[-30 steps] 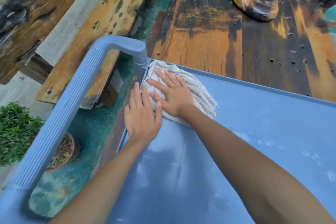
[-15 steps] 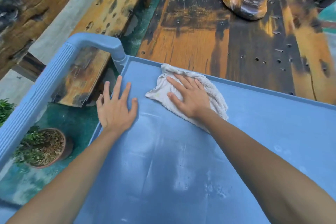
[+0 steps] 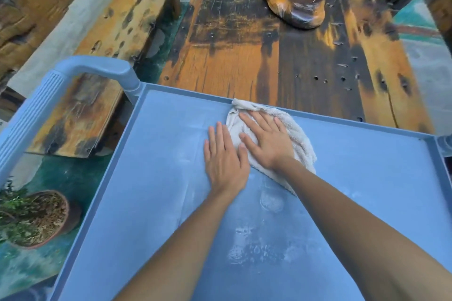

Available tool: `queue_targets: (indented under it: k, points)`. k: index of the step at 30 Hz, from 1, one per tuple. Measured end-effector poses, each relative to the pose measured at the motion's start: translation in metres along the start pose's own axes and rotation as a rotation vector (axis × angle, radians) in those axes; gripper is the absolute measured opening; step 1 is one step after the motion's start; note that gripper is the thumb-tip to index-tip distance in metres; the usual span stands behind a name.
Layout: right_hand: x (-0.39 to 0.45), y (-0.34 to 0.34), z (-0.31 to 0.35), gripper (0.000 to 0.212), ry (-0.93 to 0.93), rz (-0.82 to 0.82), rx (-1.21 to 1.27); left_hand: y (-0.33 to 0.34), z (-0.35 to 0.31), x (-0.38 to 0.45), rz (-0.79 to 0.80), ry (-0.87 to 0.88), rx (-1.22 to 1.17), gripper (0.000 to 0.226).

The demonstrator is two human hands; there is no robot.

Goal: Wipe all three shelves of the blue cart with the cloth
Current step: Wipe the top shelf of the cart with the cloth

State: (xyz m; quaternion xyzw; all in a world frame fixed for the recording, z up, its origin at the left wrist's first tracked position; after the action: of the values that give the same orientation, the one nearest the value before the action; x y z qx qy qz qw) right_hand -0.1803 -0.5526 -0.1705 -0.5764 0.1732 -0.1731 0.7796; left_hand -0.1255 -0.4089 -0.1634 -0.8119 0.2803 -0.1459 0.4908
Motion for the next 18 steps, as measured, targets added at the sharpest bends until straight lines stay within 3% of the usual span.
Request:
queue_targets:
  k: [4,13,18]
  points:
    - [-0.001,0.002,-0.007,0.058,-0.016,-0.017,0.017,0.019,0.004,-0.002,-0.072,-0.034,0.119,0.073]
    - [-0.033,-0.018,-0.074,0.059,-0.005,0.004,-0.031,0.023,0.005,0.000,-0.051,-0.047,0.192,0.073]
    - [-0.051,-0.027,-0.103,0.058,0.029,0.006,-0.011,0.022,0.004,-0.002,0.006,-0.022,0.263,0.058]
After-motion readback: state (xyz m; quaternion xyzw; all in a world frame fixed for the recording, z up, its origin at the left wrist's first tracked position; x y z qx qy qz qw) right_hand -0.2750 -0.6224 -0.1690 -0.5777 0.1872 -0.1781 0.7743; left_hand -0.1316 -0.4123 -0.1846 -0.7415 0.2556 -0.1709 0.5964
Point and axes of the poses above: each hand's wrist, its own x-axis towards the middle knuckle, its own y-axis out of the palm, z = x × y, the point moved 1 cm from there along x, towards the middle knuckle, and after that the axes turned 1 degree about z, right-handed, at the moved point
